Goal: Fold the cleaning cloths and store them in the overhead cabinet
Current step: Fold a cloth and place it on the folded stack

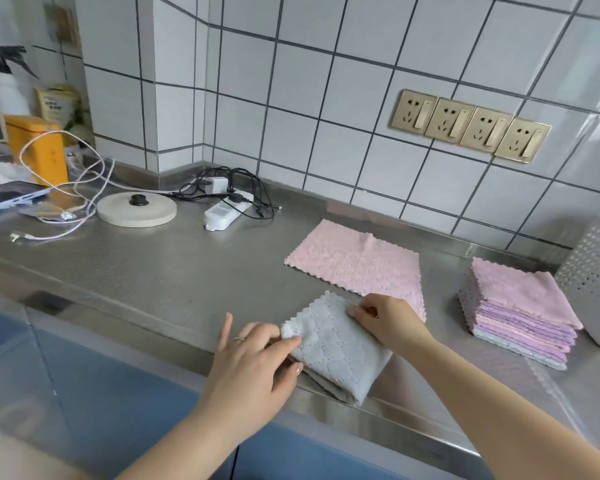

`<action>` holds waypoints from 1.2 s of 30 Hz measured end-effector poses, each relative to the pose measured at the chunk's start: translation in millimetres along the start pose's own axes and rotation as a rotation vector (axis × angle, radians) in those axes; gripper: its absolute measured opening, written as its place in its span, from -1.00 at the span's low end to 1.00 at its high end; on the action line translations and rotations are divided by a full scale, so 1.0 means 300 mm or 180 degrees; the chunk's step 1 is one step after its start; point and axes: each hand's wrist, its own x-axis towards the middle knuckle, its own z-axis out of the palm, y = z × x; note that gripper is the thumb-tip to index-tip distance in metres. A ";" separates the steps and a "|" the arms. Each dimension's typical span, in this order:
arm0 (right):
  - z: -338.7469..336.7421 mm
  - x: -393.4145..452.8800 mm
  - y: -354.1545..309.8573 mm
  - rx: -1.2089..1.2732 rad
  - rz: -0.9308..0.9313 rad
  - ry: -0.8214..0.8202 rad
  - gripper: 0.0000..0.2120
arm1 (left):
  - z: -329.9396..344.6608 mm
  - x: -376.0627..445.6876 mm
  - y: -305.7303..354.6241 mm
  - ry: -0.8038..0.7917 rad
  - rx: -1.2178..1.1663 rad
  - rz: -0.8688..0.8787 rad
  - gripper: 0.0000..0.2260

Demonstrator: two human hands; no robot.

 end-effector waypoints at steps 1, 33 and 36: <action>0.000 -0.002 -0.003 -0.0018 0.0020 0.0014 -0.81 | 0.005 0.002 -0.002 0.0064 0.0008 -0.0023 -0.69; 0.037 -0.310 0.000 -0.0716 0.0613 -0.0403 -0.29 | 0.073 0.229 0.090 -0.1496 0.0411 -0.0133 -0.52; 0.026 -0.352 -0.024 -0.0525 0.0498 -0.0329 -0.31 | 0.075 0.227 0.097 -0.1404 0.0412 -0.0157 -0.52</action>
